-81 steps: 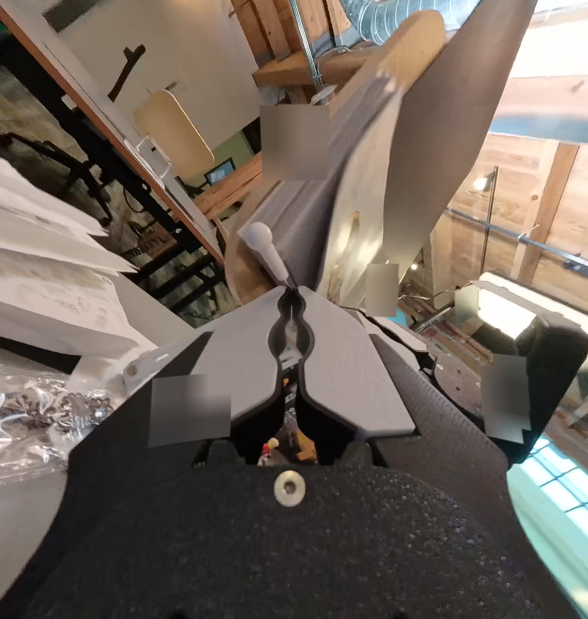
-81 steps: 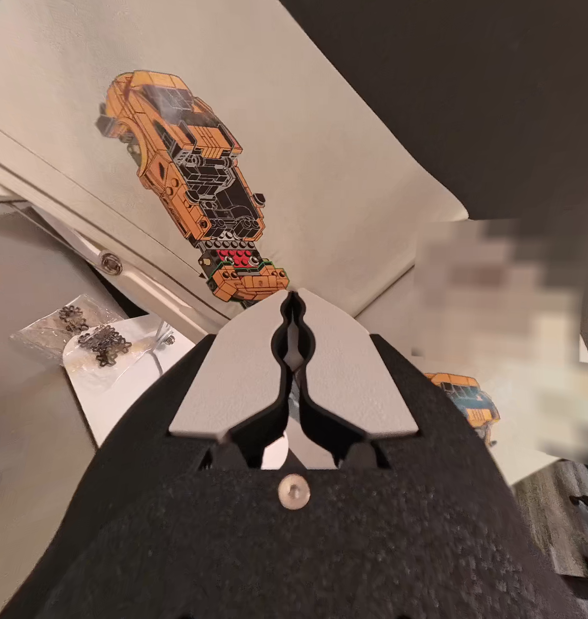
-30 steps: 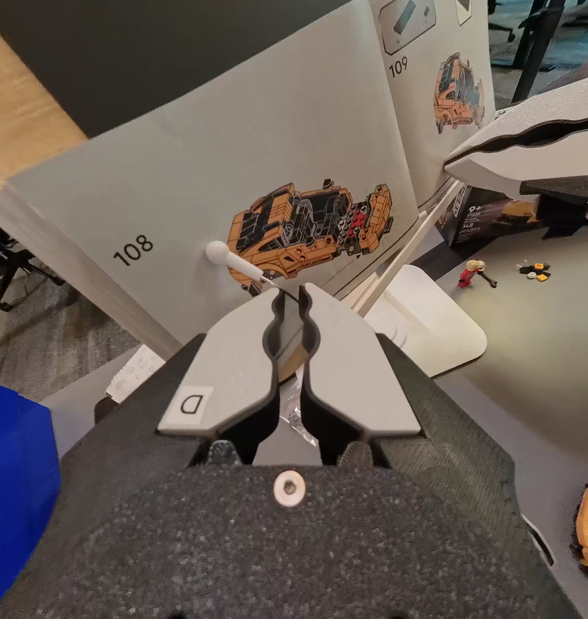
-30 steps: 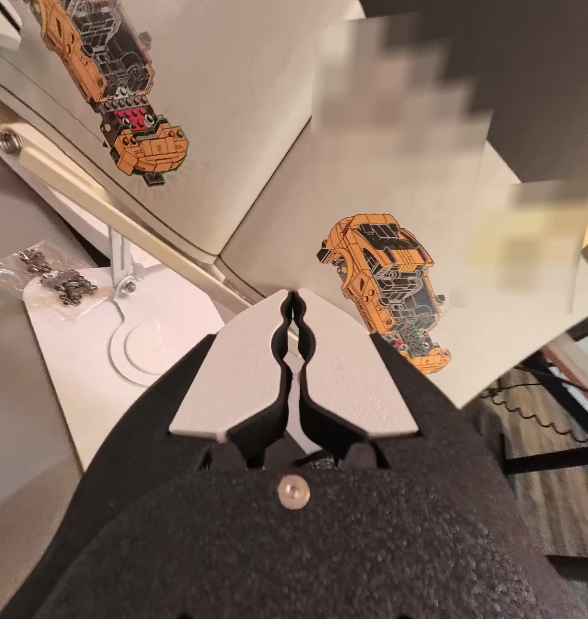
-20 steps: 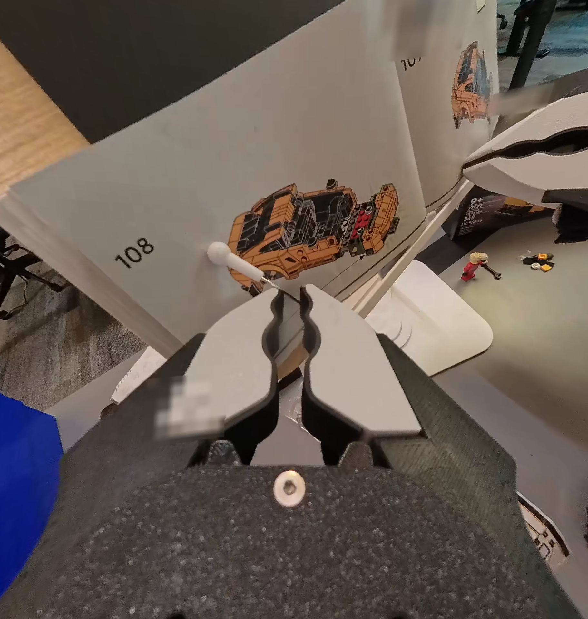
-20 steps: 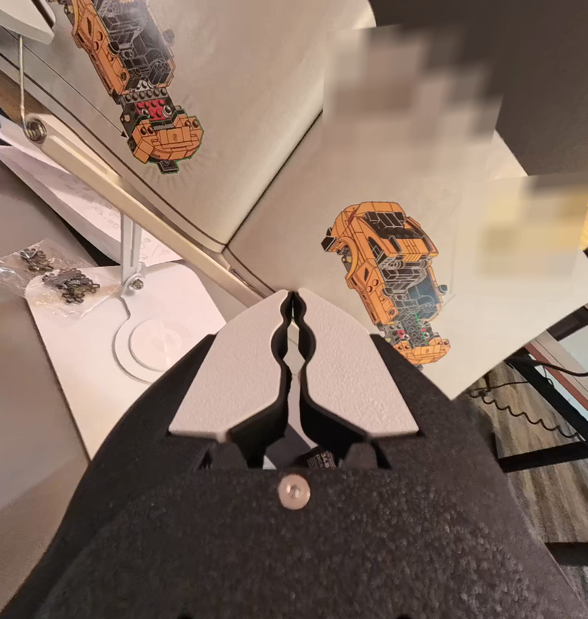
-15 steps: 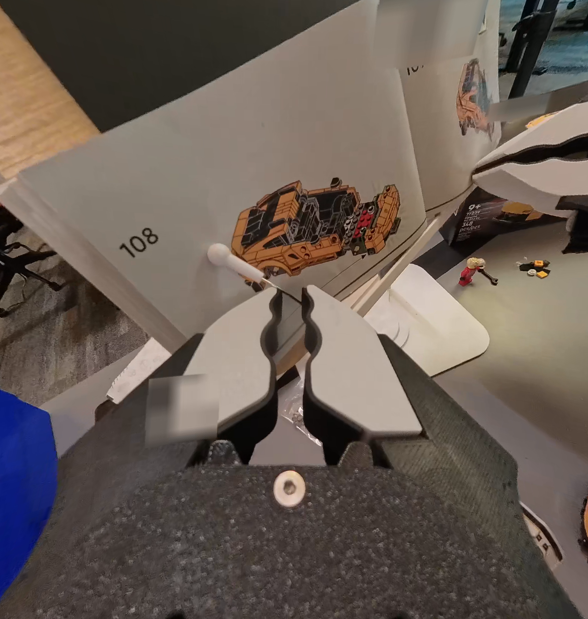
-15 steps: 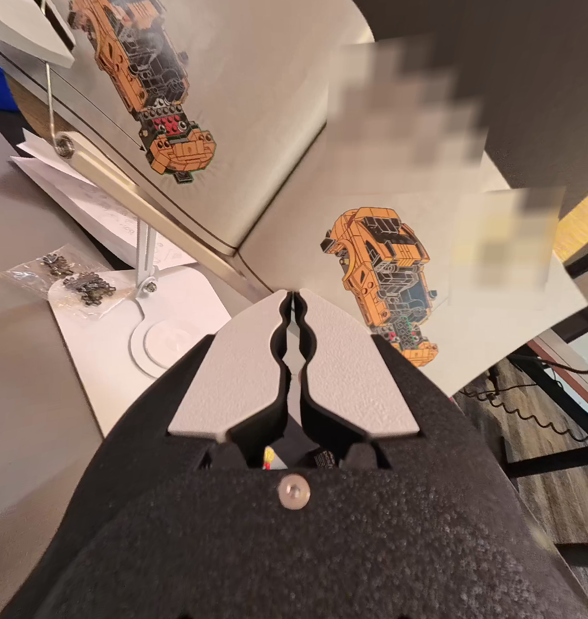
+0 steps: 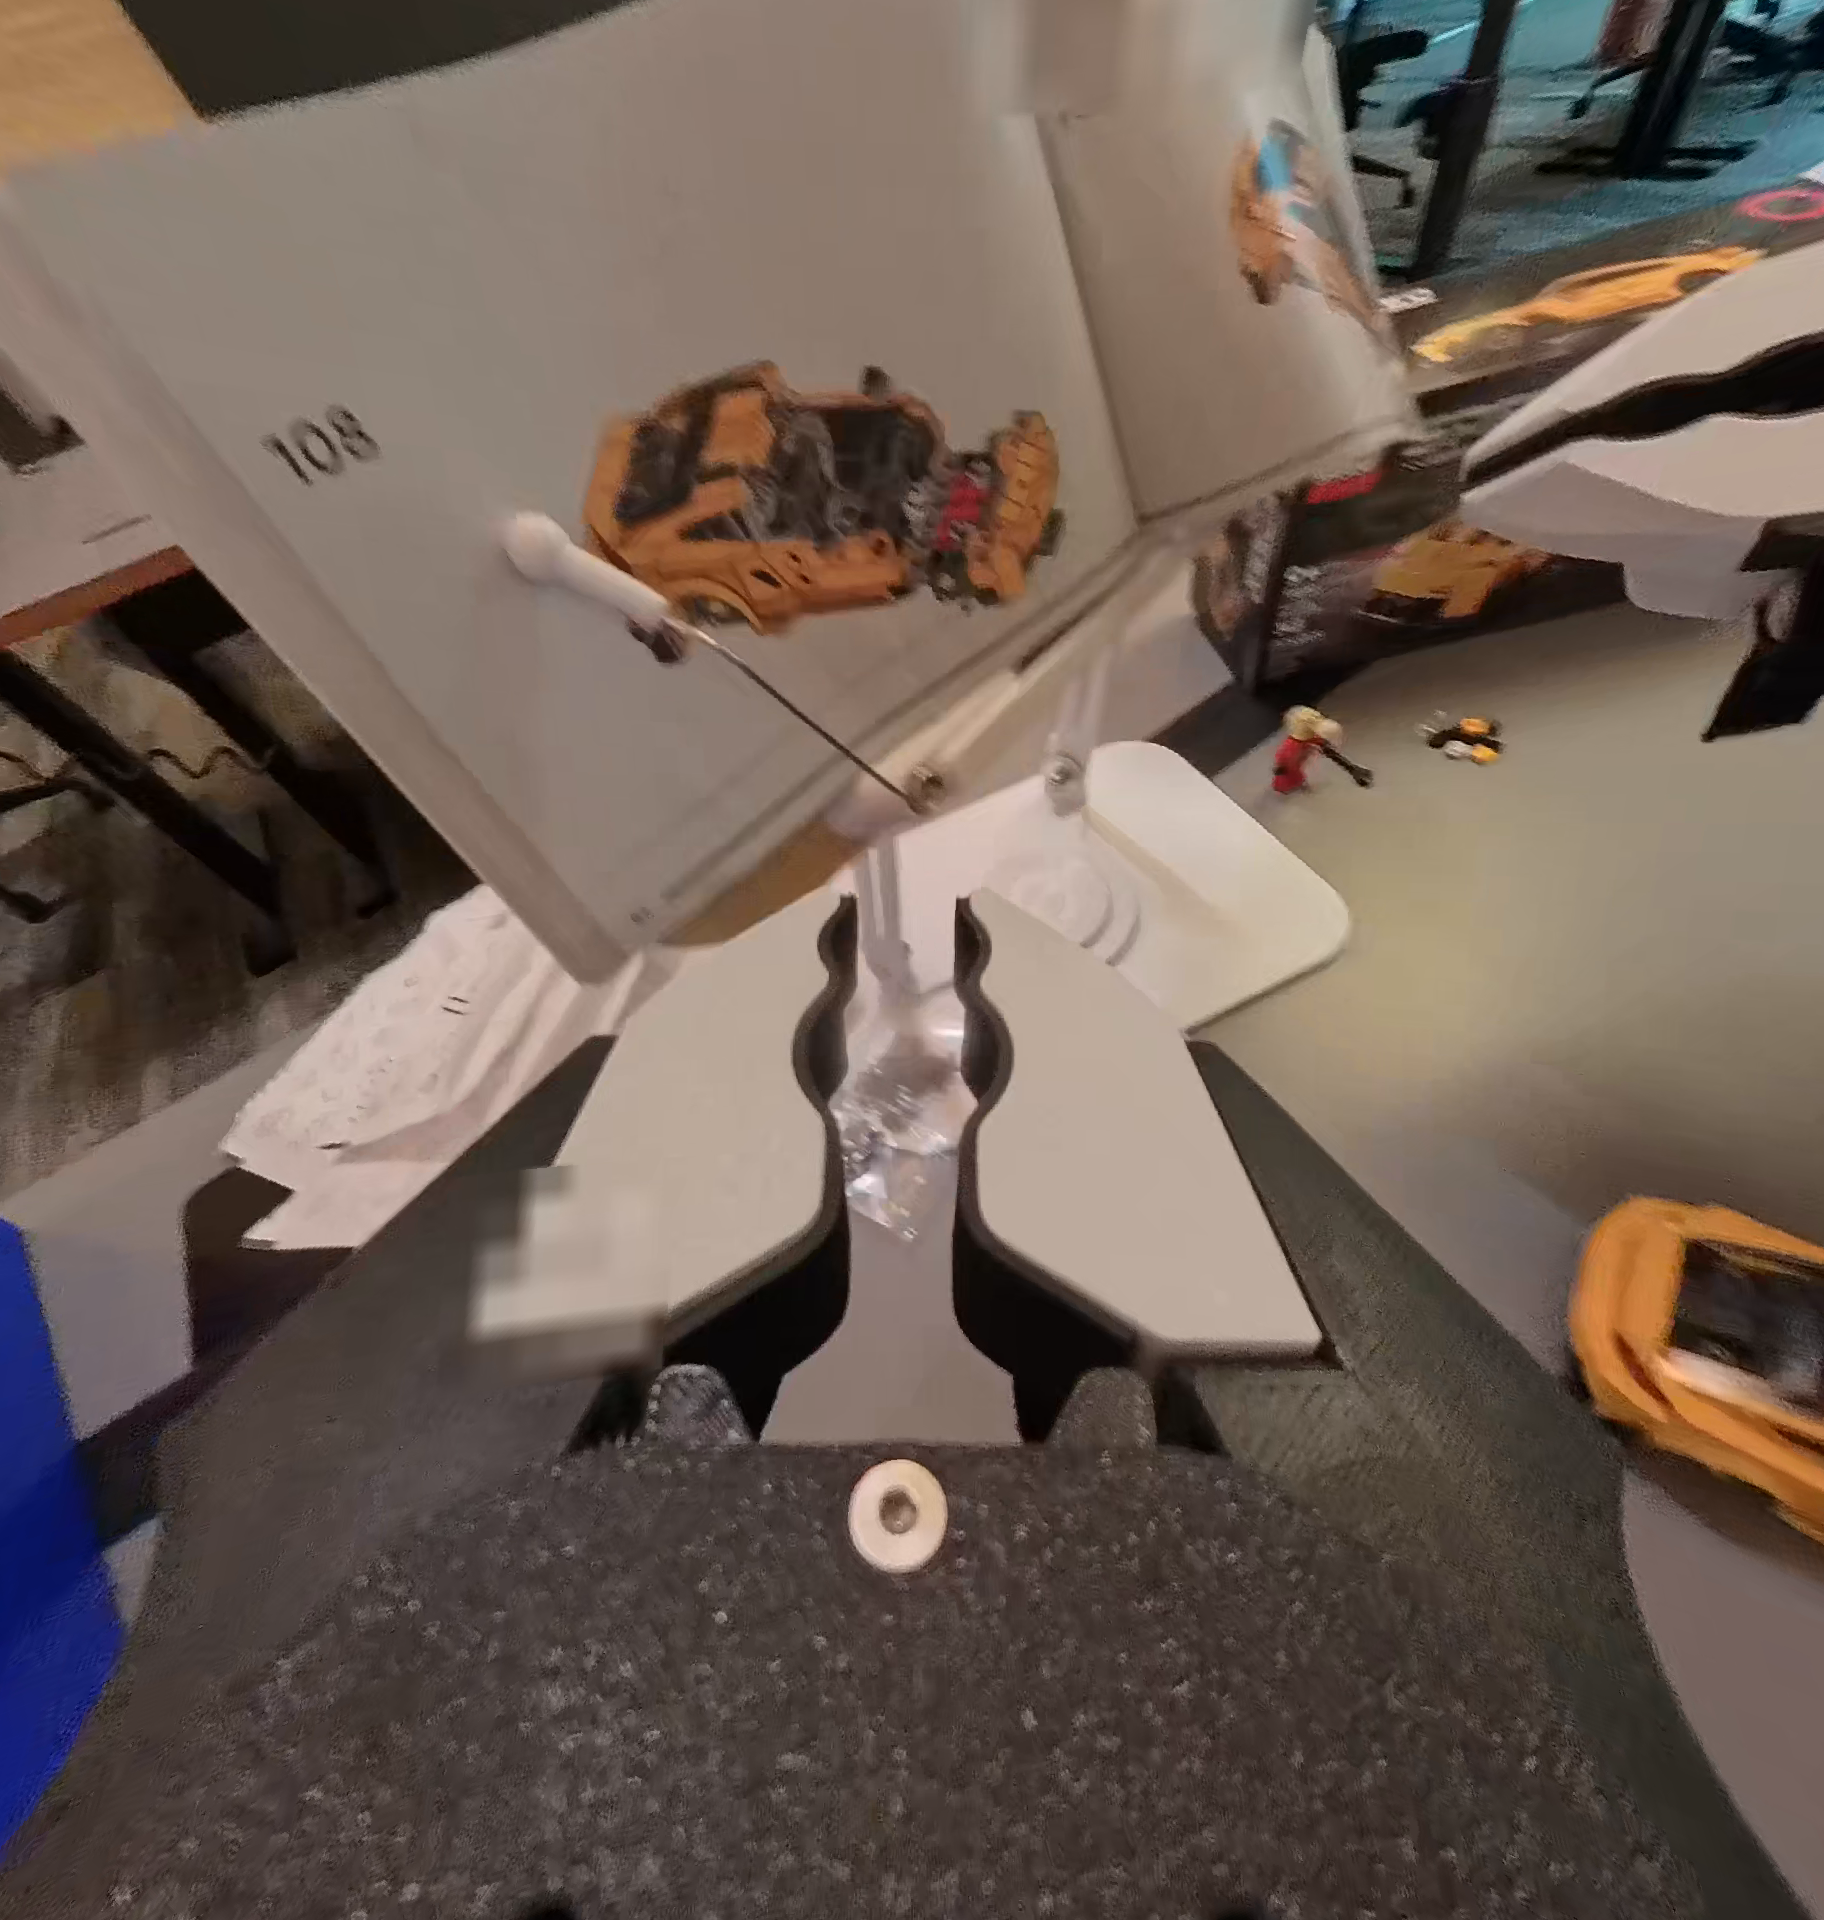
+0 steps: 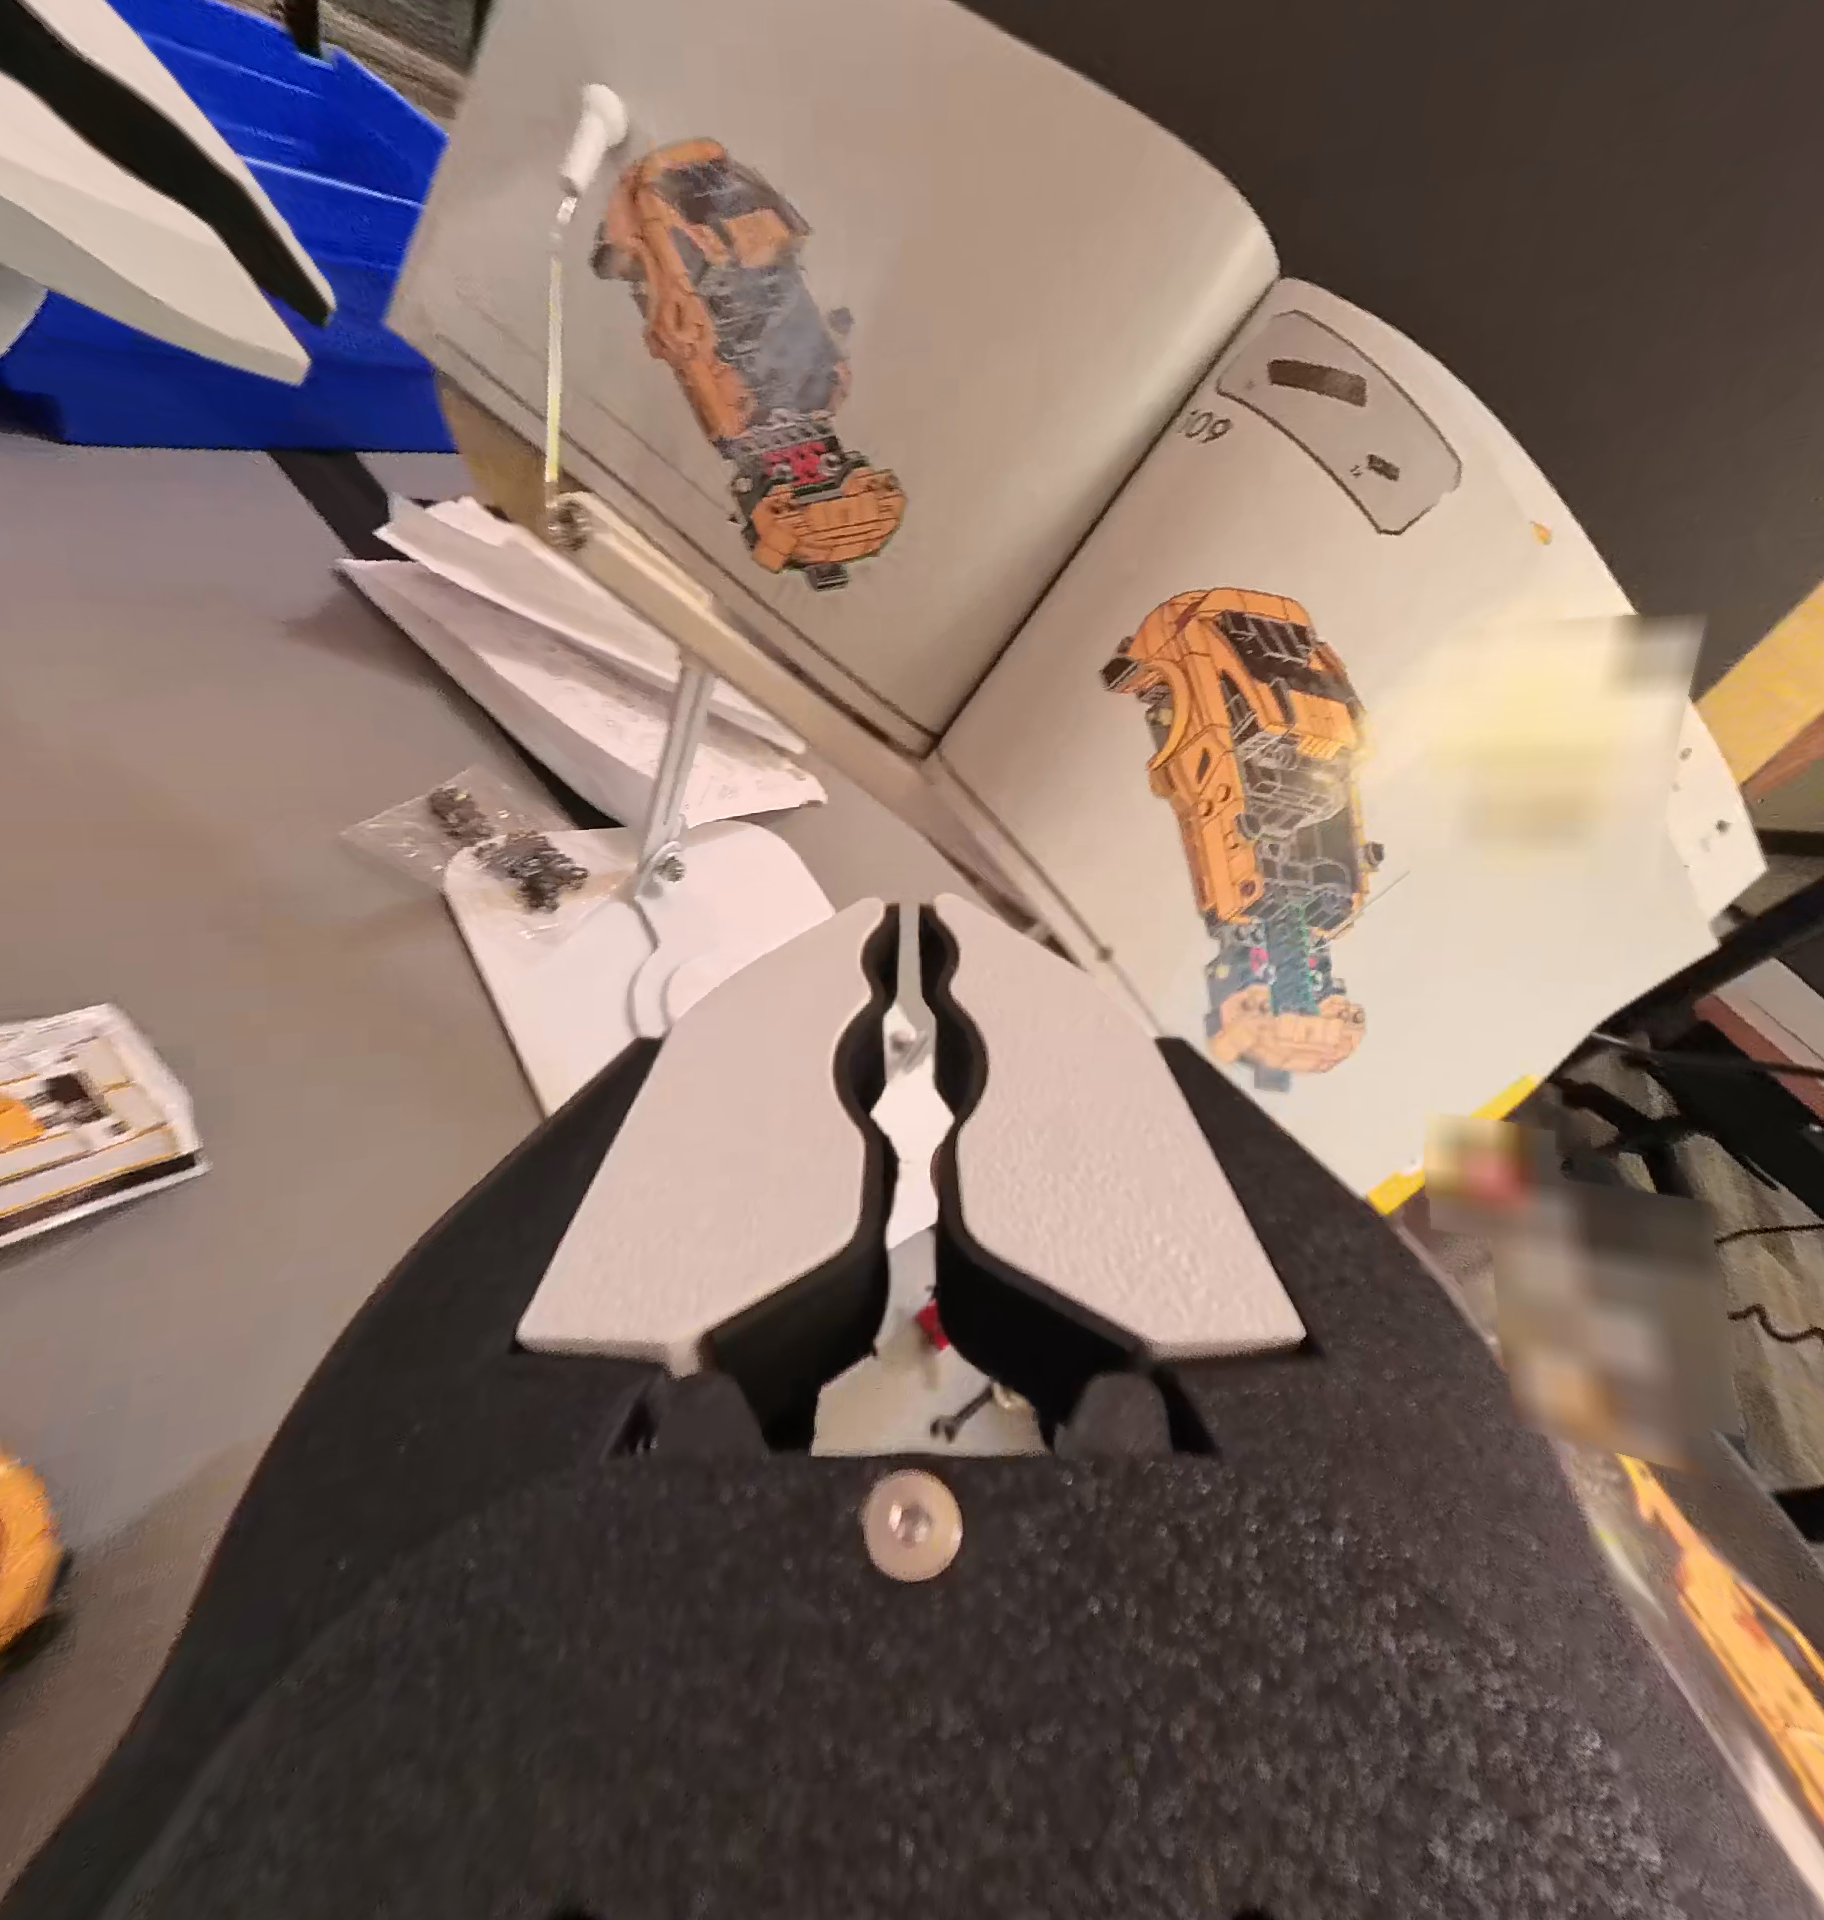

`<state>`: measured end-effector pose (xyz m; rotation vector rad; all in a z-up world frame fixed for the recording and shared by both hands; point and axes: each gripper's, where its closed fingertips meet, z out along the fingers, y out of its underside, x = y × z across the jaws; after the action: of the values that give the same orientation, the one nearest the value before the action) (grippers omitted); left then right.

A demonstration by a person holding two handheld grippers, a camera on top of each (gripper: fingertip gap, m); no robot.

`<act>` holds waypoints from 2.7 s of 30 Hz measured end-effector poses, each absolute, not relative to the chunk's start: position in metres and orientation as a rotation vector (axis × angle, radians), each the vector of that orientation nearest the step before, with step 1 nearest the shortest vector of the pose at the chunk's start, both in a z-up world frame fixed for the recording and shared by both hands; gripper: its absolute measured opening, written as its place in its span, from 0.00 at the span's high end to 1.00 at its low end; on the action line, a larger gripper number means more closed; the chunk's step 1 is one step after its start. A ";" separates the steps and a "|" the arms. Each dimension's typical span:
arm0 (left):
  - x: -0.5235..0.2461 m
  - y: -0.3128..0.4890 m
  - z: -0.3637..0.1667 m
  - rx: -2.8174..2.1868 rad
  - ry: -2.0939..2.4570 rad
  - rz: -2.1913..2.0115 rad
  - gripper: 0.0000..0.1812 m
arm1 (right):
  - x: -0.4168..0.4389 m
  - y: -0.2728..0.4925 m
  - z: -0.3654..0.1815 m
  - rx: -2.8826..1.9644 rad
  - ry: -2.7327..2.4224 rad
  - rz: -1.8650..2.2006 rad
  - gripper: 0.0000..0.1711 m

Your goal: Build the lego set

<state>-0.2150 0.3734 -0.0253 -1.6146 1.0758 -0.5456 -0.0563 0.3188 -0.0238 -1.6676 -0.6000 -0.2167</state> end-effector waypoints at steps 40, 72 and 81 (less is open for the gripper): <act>-0.213 0.172 -0.172 -1.485 1.728 -0.931 0.91 | -0.170 0.039 -0.198 -2.133 -1.514 0.257 0.81; -0.211 0.172 -0.181 -1.519 1.736 -0.947 0.87 | -0.161 0.092 -0.185 -1.944 -1.725 0.266 0.80; -0.207 0.176 -0.176 -1.506 1.703 -0.974 0.81 | -0.160 0.094 -0.182 -1.925 -1.635 0.252 0.79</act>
<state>-0.2072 0.1759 -0.1755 -1.5060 1.7026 -0.9741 -0.1597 0.0942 -0.1819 -1.9246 -1.6348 0.2524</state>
